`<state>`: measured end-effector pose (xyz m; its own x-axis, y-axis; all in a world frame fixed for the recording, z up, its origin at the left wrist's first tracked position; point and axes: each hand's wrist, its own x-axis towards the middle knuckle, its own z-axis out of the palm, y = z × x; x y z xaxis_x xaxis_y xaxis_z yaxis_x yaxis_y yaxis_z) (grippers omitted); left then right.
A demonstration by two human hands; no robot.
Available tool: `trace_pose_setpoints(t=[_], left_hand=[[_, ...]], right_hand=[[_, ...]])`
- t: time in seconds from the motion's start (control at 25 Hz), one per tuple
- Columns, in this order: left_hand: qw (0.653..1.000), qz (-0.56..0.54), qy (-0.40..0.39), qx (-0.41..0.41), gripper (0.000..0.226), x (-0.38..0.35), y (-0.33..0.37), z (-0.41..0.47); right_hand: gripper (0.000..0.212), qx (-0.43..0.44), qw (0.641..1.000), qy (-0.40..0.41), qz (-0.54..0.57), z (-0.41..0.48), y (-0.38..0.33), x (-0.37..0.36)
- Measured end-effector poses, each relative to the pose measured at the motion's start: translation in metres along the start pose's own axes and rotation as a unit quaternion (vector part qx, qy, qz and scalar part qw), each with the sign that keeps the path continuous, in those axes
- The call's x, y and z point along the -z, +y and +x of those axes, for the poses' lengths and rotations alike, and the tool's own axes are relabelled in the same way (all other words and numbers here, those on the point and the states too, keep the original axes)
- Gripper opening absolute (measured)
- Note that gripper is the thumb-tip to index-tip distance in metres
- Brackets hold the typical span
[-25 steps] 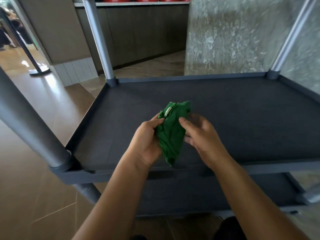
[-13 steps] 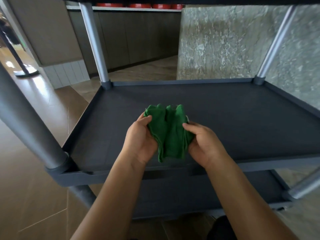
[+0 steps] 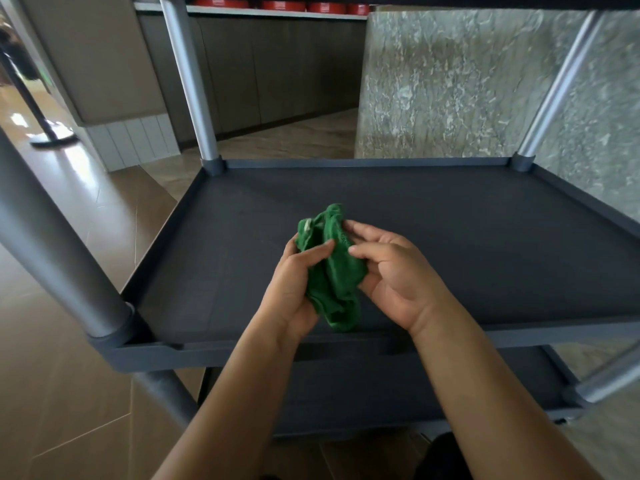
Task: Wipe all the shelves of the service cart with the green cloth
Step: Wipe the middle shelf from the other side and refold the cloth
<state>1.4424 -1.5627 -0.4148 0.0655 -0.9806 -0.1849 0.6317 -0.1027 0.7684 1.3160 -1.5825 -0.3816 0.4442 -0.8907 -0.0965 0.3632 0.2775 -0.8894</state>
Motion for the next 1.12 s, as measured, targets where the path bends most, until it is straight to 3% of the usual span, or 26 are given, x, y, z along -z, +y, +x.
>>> trace_pose_setpoints(t=[0.08,0.24,0.4,0.52,0.68,0.76,0.96,1.12], left_hand=[[0.999,-0.001,0.032,-0.004,0.049,0.005,0.002,0.003],[0.995,0.065,0.057,-0.043,0.072,0.017,0.018,0.007],[0.979,0.184,0.032,-0.079,0.057,0.018,0.027,0.010],[0.976,0.180,0.039,-0.115,0.046,0.017,0.027,0.015],[0.946,0.286,0.098,-0.113,0.038,0.019,0.021,0.020],[0.944,0.290,0.106,-0.115,0.036,0.020,0.021,0.021],[0.960,0.254,0.035,-0.112,0.054,0.019,0.028,0.027],[0.927,0.342,-0.016,-0.151,0.059,0.009,0.022,0.032]], right_hand=[[0.044,0.007,0.999,0.042,0.027,0.003,-0.006,0.008],[0.048,-0.015,0.991,0.118,0.068,0.009,-0.018,0.042],[0.043,-0.075,0.989,0.119,-0.053,0.012,-0.012,0.058],[0.045,-0.003,0.991,0.130,-0.031,0.018,-0.011,0.061],[0.046,-0.067,0.987,0.126,-0.072,0.025,-0.001,0.061],[0.041,-0.065,0.987,0.121,-0.089,0.026,0.003,0.063],[0.050,0.011,0.991,0.107,-0.083,0.023,-0.005,0.067],[0.050,0.069,0.976,0.123,-0.164,0.015,-0.009,0.069]])
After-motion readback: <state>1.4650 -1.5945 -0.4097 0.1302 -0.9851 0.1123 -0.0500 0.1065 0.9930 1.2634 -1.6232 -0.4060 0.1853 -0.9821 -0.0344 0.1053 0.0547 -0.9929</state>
